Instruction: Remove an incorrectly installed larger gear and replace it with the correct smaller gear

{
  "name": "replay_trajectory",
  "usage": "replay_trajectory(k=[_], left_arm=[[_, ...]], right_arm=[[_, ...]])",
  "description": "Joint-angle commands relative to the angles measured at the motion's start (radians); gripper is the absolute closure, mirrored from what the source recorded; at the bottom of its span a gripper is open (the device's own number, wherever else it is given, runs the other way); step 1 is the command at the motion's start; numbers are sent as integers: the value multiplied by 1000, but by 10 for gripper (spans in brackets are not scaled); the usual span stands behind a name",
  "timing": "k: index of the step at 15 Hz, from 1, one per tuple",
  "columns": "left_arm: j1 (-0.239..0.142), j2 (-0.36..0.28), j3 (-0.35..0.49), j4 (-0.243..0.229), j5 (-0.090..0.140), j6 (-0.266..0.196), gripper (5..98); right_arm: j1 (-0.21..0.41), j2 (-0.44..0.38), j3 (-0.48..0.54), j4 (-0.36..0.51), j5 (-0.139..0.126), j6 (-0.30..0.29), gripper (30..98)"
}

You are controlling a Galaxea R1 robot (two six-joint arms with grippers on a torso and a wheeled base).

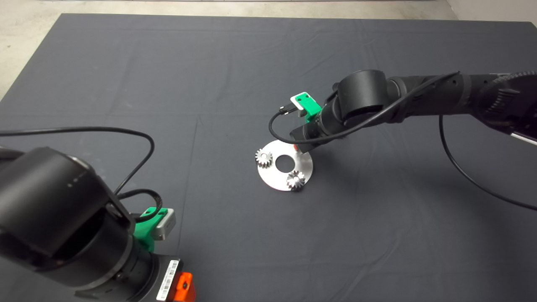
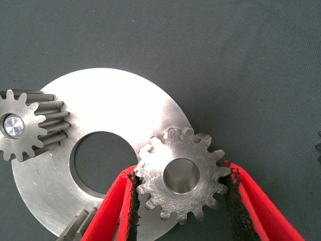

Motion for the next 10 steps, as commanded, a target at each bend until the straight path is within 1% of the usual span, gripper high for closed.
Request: replay_trajectory(k=[1, 4, 6, 10], left_arm=[[-11, -3, 15, -16, 4, -5, 60], [-11, -3, 15, -16, 4, -5, 60], [-11, -3, 15, -16, 4, -5, 60], [-11, -3, 14, -16, 5, -5, 60]], right_arm=[[21, 7, 2, -30, 3, 0, 908], [11, 13, 4, -48, 7, -1, 908], [7, 13, 4, -53, 7, -1, 908], [7, 13, 10, -91, 4, -3, 908]])
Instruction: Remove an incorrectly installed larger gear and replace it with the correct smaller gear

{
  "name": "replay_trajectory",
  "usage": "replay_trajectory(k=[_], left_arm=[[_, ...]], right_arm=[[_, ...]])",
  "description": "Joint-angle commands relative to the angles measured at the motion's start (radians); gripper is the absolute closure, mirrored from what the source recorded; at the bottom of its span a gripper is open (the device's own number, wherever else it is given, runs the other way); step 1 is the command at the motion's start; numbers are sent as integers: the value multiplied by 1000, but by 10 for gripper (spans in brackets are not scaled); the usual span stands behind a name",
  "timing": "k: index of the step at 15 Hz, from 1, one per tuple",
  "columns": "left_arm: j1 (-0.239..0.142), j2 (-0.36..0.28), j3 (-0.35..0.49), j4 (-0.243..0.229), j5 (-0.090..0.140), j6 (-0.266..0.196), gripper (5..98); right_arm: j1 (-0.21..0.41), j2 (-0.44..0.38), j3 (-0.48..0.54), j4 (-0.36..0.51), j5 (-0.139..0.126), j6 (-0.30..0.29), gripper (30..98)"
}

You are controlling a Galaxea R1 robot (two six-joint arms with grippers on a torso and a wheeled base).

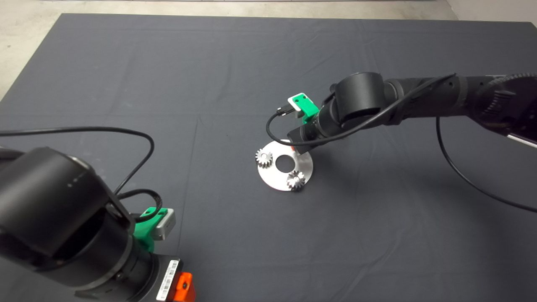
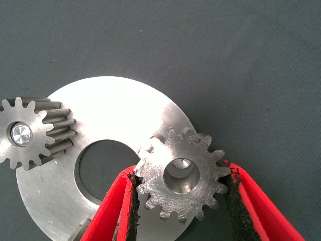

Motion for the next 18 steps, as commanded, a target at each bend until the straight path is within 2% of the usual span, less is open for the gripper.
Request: replay_trajectory(k=[1, 12, 18], left_arm=[[-12, -3, 14, -16, 5, -4, 60], [-11, -3, 14, -16, 5, -5, 60], [-11, -4, 14, -16, 3, -5, 60]], right_arm=[[18, 4, 11, -55, 0, -3, 907], [14, 4, 19, -86, -8, -2, 909], [-9, 3, 26, -90, -7, -3, 909]])
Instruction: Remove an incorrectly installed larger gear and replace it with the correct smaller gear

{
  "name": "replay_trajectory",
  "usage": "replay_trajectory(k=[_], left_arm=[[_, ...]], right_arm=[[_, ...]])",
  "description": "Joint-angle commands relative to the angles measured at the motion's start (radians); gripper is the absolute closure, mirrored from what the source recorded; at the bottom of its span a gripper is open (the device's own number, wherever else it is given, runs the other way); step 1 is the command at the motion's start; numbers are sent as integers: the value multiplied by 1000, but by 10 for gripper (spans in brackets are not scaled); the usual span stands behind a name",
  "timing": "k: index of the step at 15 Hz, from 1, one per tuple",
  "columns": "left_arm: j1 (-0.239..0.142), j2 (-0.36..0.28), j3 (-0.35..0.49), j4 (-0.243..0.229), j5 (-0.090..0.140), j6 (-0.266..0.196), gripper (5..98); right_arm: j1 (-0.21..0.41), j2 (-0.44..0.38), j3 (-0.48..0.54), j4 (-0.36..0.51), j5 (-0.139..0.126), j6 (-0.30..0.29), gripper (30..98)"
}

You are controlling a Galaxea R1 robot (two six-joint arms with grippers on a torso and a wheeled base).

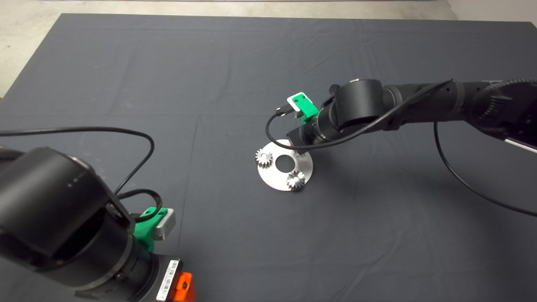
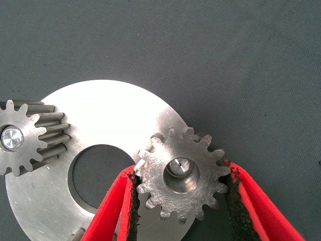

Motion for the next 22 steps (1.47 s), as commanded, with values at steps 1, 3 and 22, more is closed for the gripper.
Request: replay_trajectory(k=[1, 3, 22], left_arm=[[-11, -3, 14, -16, 3, -5, 60], [-11, -3, 14, -16, 3, -5, 60], [-12, -4, 14, -16, 3, -5, 60]], right_arm=[[10, 3, 12, -31, 5, -3, 909], [10, 3, 12, -31, 5, -4, 909], [9, -3, 7, -31, 9, -1, 899]])
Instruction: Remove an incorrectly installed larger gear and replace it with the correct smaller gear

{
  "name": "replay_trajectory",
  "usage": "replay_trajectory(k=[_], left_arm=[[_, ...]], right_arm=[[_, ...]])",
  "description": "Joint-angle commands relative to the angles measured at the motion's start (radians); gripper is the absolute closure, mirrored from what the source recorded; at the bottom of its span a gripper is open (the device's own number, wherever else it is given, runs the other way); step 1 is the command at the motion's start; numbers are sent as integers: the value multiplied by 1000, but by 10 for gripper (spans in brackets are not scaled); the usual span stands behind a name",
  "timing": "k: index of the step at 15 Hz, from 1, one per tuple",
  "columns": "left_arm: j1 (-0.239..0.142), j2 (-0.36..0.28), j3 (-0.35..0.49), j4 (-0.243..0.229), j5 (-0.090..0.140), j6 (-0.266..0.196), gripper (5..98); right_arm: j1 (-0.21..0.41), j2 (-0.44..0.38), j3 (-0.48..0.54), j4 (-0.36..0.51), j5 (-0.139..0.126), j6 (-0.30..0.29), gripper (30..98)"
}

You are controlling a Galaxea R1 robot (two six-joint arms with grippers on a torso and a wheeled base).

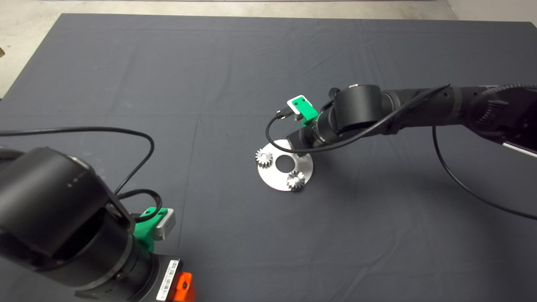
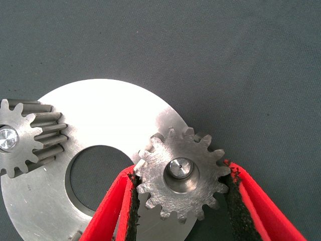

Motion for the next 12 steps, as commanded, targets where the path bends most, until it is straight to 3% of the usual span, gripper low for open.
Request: replay_trajectory(k=[1, 12], left_arm=[[-12, -4, 14, -16, 4, -5, 60], [-12, -4, 14, -16, 4, -5, 60]], right_arm=[[19, 0, 5, -20, 9, -1, 898], [21, 1, 7, -17, 0, -1, 853]])
